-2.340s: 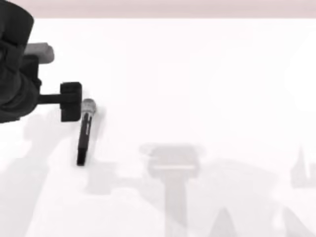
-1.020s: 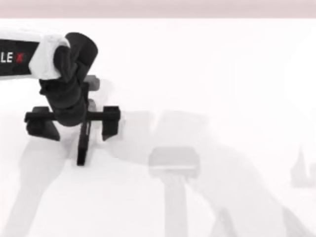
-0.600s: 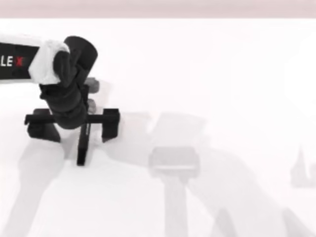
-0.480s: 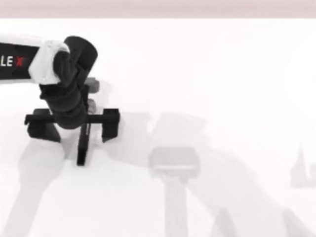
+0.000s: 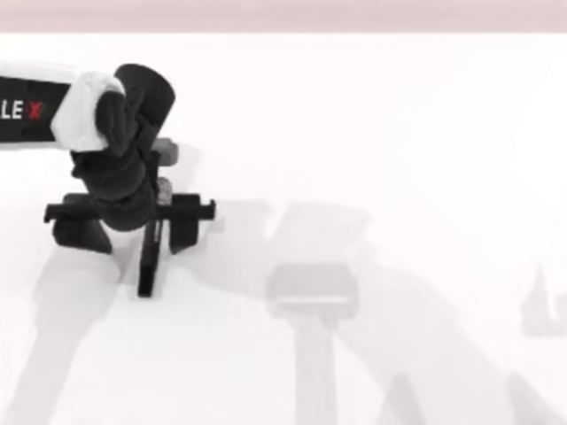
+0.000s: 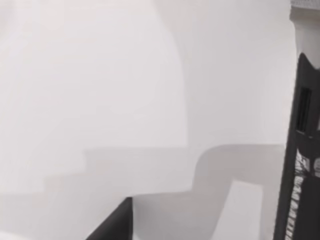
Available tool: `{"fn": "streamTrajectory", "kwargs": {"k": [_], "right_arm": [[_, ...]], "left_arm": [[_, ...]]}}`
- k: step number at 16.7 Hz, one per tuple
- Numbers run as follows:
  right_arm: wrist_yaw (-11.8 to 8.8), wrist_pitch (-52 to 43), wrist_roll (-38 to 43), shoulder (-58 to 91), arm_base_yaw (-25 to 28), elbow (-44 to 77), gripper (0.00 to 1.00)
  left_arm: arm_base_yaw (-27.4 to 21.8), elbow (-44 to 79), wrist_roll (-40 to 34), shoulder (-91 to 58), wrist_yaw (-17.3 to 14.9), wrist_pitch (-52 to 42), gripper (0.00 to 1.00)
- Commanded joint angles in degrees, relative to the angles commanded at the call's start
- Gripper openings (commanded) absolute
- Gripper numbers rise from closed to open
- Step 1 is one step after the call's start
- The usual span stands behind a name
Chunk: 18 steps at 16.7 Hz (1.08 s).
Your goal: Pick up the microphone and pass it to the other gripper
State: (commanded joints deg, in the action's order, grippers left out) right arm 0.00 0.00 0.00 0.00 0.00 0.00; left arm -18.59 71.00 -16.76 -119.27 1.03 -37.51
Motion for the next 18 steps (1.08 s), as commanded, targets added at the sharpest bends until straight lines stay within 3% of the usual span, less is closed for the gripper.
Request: {"fn": "streamTrajectory", "kwargs": {"k": [3,4,13,18], "right_arm": [[0.0,0.0,0.0,0.0,0.0,0.0,1.0],[0.0,0.0,0.0,0.0,0.0,0.0,1.0],[0.0,0.0,0.0,0.0,0.0,0.0,1.0],[0.0,0.0,0.0,0.0,0.0,0.0,1.0]], "left_arm": [[0.0,0.0,0.0,0.0,0.0,0.0,0.02],[0.0,0.0,0.0,0.0,0.0,0.0,0.0],[0.0,1.2,0.8,3.3,1.0,-1.4,0.0],[0.1,-0.5,2.8,5.1,-2.8,7.5,0.0]]}}
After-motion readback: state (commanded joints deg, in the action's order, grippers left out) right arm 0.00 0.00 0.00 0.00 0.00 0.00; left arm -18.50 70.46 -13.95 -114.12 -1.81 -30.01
